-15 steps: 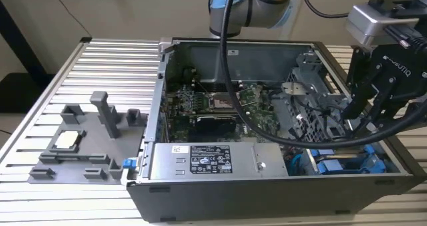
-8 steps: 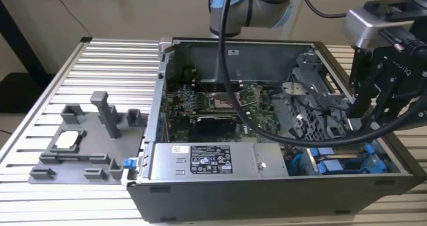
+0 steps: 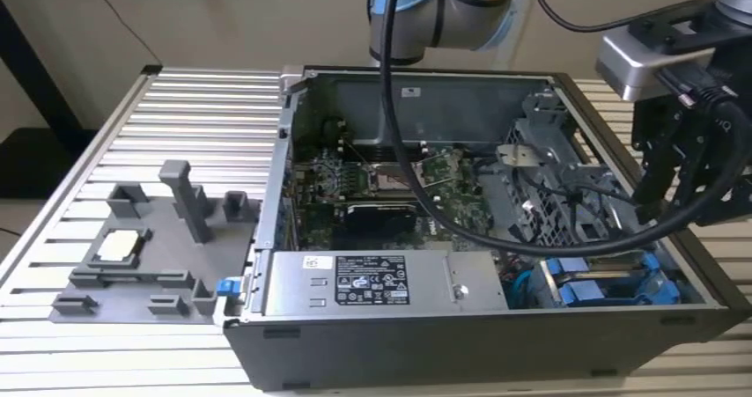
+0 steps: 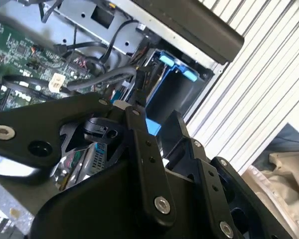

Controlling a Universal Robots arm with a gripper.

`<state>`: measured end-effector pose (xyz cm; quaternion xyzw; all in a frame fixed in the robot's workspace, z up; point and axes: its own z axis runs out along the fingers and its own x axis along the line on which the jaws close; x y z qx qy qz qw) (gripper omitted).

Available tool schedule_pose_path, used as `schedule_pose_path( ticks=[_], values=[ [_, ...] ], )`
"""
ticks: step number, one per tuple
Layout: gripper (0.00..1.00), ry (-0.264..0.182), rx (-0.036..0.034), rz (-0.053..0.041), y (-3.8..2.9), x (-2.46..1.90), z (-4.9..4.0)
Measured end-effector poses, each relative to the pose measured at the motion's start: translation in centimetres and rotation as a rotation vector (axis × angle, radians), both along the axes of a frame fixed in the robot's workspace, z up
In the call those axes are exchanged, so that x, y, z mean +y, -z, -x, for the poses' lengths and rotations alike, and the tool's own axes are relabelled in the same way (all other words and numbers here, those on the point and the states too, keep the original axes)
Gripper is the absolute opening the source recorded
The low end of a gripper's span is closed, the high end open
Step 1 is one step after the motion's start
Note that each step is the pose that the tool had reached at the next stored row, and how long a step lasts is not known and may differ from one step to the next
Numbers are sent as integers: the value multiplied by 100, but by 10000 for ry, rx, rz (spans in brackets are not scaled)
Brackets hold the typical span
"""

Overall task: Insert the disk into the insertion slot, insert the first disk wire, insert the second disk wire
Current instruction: 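Insert the first disk wire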

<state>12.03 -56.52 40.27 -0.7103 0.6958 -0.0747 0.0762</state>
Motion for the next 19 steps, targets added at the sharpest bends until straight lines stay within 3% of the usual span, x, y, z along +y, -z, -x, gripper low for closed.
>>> schedule_pose_path(
  ticks=[1,5,10,13,17,19],
  values=[
    [41,-48,-69,26,5,5,1],
    [41,-455,-90,204,31,22,1],
    [41,-1015,-224,248,89,69,1],
    [41,-1317,-353,253,125,95,1],
    [41,-1550,-623,301,149,108,0],
    [41,-1552,-633,308,148,108,0]
  ],
)
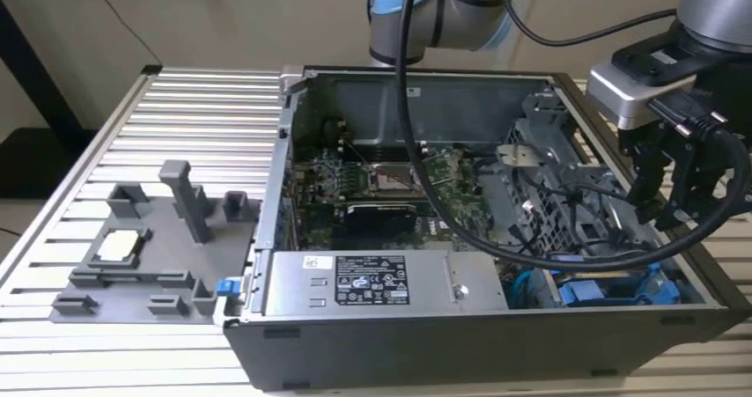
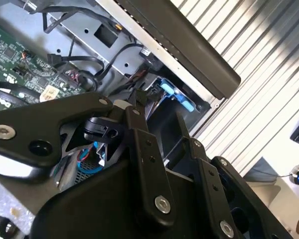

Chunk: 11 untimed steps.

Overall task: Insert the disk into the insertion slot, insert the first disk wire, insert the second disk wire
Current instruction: 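Insert the first disk wire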

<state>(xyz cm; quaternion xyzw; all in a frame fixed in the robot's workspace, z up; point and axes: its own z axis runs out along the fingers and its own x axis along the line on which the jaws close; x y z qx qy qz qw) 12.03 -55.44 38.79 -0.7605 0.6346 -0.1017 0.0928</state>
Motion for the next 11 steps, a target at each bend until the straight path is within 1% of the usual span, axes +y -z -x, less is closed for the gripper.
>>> schedule_pose_path(
  ticks=[6,7,9,10,11],
  values=[
    [41,1,-22,1,0,1,1],
    [32,1,-22,2,0,1,1],
    [32,1,-22,4,0,0,1],
    [25,1,-22,5,0,0,1],
    [25,1,-22,5,0,0,1]
  ],
)
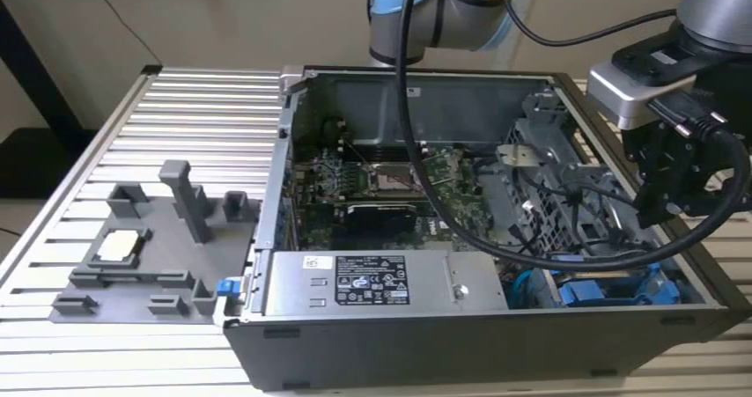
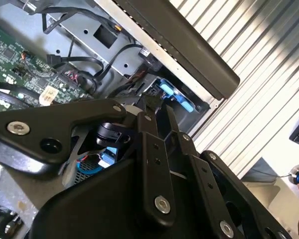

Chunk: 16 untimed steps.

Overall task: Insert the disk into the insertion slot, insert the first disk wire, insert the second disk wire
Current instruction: 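Insert the first disk wire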

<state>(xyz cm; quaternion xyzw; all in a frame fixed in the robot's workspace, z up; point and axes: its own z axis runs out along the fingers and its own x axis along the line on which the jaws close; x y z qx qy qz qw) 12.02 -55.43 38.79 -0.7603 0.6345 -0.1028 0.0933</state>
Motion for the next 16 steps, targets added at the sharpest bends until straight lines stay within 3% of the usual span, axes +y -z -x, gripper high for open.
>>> schedule_pose_path(
  ticks=[12,13,16],
  values=[
    [19,2,12,8,-1,-3,-7],
    [19,3,140,6,0,-6,-20],
    [19,1,696,5,1,-15,-62]
  ],
)
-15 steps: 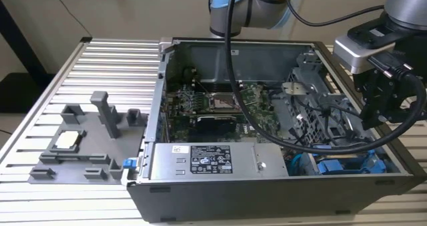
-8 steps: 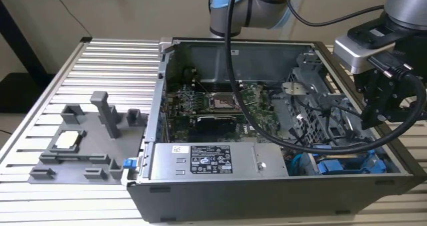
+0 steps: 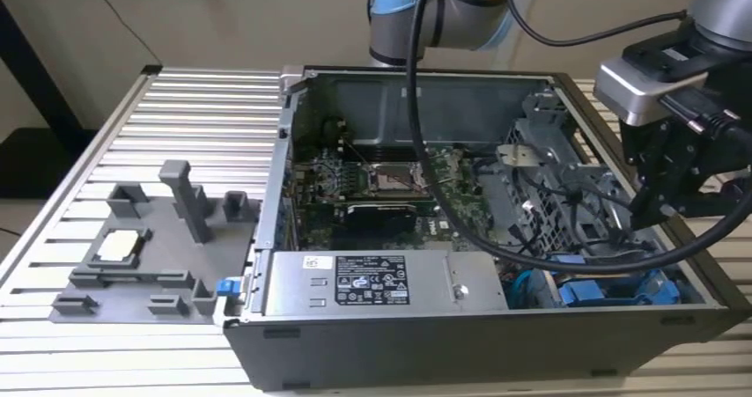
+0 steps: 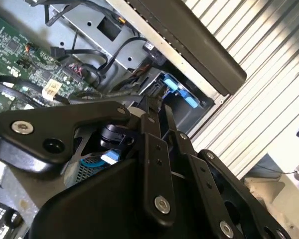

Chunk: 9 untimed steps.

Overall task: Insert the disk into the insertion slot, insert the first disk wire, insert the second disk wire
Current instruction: 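Insert the first disk wire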

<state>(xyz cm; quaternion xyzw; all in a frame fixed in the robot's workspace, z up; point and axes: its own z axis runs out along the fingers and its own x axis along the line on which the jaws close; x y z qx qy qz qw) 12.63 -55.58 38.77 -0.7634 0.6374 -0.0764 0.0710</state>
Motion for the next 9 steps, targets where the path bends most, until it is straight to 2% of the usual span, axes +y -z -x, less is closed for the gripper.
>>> schedule_pose_path(
  ticks=[6,7,8,9],
  values=[
    [19,-1,1062,0,2,-13,-97],
    [19,0,1177,0,3,-14,-125],
    [19,0,1224,-6,4,-17,-155],
    [19,-1,1243,-17,7,-20,-175]
  ],
)
